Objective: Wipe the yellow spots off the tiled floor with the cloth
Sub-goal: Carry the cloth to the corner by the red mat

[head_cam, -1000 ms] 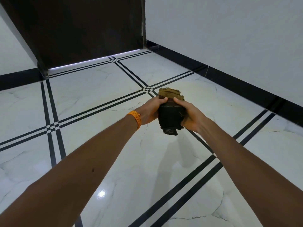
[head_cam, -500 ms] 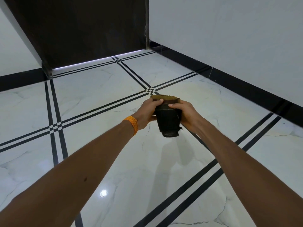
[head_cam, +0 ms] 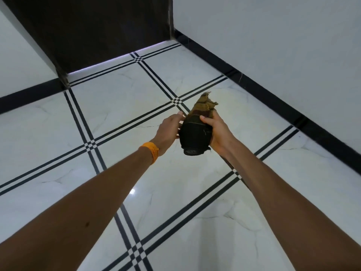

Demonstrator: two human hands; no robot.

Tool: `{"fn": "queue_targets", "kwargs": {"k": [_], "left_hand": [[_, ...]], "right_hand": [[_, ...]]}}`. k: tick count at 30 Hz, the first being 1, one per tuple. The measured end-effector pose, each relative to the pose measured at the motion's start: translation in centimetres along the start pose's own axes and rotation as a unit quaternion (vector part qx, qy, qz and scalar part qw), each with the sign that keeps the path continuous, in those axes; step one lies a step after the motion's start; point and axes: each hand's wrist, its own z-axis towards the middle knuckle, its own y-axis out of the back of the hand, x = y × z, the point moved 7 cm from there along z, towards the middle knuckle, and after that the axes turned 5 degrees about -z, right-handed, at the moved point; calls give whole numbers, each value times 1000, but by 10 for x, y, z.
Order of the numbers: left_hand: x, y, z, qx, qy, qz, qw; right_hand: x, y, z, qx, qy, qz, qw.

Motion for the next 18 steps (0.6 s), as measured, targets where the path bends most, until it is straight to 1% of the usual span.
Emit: {"fn": "queue_targets", "kwargs": {"k": [2,4,6,8,9,11,13,16,18], "left_hand": [[-50,10,-34,-19,-49,91,994],[-101,17,-72,-41,-122,189,973],[-166,21,-112,-58,-186,291,937],[-233,25,-153,-85,-228,360,901],[-264,29,-171,-96,-247,382,885],[-323,35,-207,-111,-275,401,867],[-373,44,-242,-119,-280,417,856],[-433,49,-288,-115,-313,453,827],[-462,53,-322,-103,-339,468,809]], "right_hand": [[46,-6,-36,-13,-31,25,999],[90,-15,-74,-17,-50,35,998],[149,-24,-115,-24,-52,39,998],[206,-37,-162,-25,-61,47,997],[232,-43,-184,-25,-64,51,996],[279,-52,-226,-32,-64,61,996],[325,-64,-270,-37,-57,76,995],[378,-75,-327,-54,-40,89,994],[404,-82,-370,-77,-29,87,993]]}}
